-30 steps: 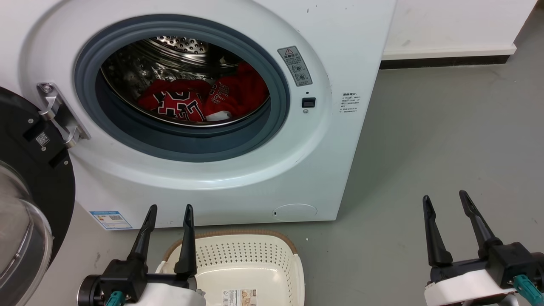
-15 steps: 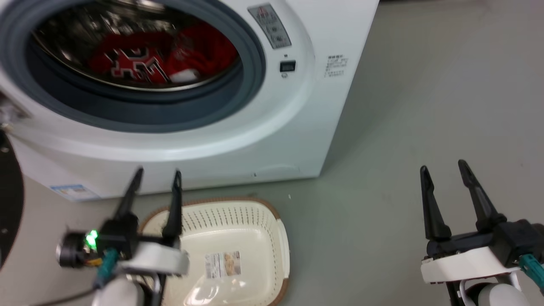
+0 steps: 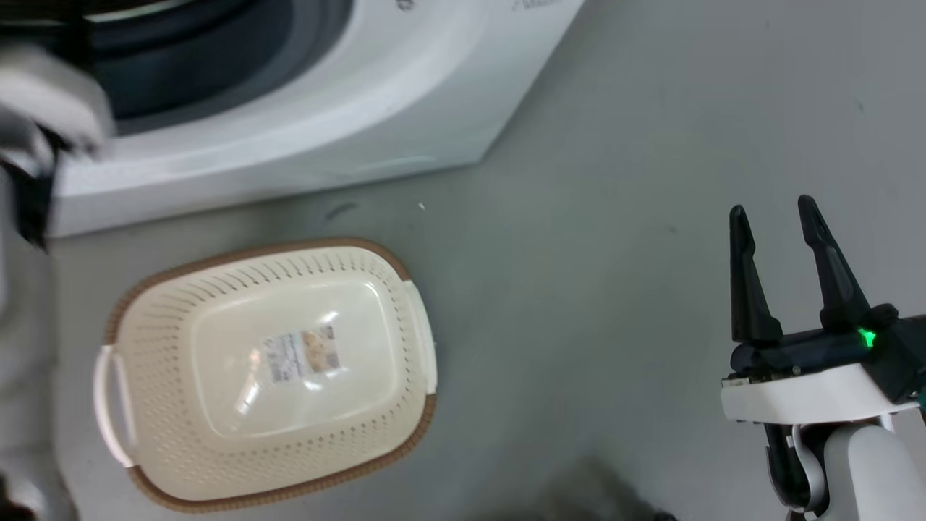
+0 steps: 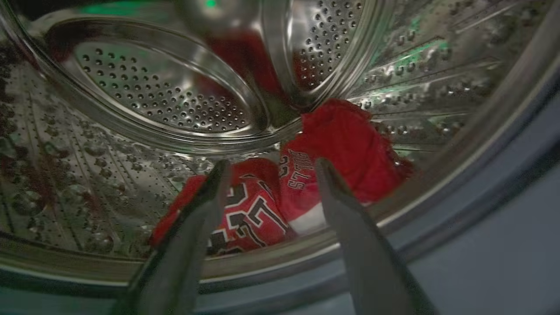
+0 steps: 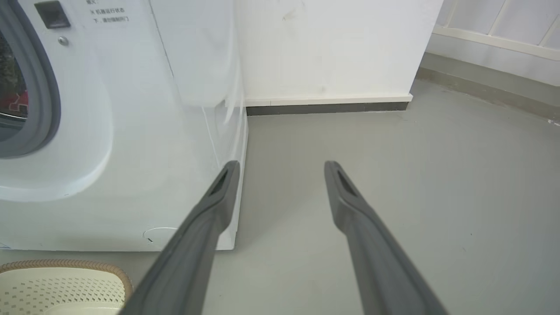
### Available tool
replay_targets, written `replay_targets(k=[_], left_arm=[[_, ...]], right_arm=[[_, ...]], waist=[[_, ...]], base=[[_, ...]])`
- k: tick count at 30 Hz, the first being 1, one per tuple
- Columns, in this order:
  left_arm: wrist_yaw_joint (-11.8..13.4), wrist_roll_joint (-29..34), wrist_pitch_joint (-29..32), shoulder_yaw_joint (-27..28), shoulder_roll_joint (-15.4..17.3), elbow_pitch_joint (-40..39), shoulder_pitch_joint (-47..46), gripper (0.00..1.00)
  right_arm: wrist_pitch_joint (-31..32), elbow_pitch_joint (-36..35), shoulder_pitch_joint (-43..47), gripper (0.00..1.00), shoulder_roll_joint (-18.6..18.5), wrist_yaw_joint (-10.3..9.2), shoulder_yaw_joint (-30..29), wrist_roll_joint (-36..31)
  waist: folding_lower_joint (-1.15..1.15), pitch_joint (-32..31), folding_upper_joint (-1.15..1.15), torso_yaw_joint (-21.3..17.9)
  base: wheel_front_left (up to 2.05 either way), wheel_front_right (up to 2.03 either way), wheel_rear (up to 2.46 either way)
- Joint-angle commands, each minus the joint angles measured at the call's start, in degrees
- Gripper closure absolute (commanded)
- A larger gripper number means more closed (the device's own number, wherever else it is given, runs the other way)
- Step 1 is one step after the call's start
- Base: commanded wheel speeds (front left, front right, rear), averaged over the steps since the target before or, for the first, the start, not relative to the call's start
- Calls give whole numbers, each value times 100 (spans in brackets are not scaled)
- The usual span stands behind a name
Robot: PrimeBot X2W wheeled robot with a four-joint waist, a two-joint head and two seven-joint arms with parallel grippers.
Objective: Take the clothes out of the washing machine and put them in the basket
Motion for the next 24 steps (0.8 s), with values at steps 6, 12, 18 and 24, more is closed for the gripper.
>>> replay_targets(k=[6, 12, 18, 24], left_arm=[[-84, -171, 1485, -390, 678, 518, -1910, 0], [-81, -585, 3012, -1343, 1382, 1177, -3526, 0], [-82, -923, 4615, -1863, 1796, 1750, -4430, 0], [-83, -967, 5357, -2123, 2133, 1892, -4797, 0]], right_arm=[[-13, -108, -276, 0, 17, -6, 129, 216], [-13, -294, -384, 0, 15, -7, 413, 453], [-12, -312, -322, 0, 18, -6, 716, 666], [-13, -306, -289, 0, 14, -6, 958, 791]], waist=[[-1, 1148, 0, -641], [-1, 1576, 0, -937], [-1, 1802, 0, -1191], [-1, 1972, 0, -1399]], base=[[0, 0, 0], [0, 0, 0], [0, 0, 0], [0, 0, 0]])
